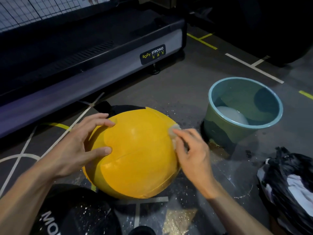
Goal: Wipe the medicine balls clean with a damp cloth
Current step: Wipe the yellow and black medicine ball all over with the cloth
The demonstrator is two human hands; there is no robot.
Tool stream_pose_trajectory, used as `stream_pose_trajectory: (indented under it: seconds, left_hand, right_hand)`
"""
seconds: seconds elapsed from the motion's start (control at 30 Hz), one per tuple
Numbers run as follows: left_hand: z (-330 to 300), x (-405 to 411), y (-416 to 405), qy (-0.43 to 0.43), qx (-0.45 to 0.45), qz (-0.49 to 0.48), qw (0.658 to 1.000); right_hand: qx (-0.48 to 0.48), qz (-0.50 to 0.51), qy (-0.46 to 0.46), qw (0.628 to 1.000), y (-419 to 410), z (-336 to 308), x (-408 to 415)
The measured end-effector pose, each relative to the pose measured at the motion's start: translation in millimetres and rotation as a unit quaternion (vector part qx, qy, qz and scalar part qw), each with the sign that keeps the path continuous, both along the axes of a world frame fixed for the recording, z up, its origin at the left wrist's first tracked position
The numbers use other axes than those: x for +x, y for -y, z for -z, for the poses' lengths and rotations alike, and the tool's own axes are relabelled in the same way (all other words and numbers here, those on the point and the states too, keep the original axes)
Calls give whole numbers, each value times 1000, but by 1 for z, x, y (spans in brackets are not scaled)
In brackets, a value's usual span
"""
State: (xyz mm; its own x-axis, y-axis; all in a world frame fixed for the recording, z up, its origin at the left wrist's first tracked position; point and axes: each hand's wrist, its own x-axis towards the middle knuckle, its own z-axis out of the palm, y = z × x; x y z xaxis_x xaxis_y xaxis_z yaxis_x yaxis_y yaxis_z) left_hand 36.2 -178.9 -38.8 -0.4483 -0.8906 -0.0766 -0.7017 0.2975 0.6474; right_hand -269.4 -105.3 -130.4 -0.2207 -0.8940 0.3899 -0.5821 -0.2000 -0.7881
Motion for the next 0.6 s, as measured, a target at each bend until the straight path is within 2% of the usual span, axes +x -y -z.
stream_pose_trajectory:
  seconds: [0.1,0.27,0.4,0.43,0.53,0.6]
  left_hand:
    - [1,3,-4,7,-7,8,1000]
    - [2,9,-7,2,-2,17,1000]
    - [1,7,-10,-7,1,19,1000]
    - [1,6,-9,-5,3,21,1000]
    - [-1,9,-7,-1,11,23,1000]
    - [0,10,-7,-1,14,31,999]
  right_hand:
    - [55,75,42,995,8,11,-14]
    - [-23,-57,10,998,-17,-14,19]
    - [64,60,49,995,9,6,-8]
    - [64,58,51,995,6,3,-5]
    - [-1,-42,28,999,-13,-17,18]
    - [-1,-42,17,999,-11,-9,11]
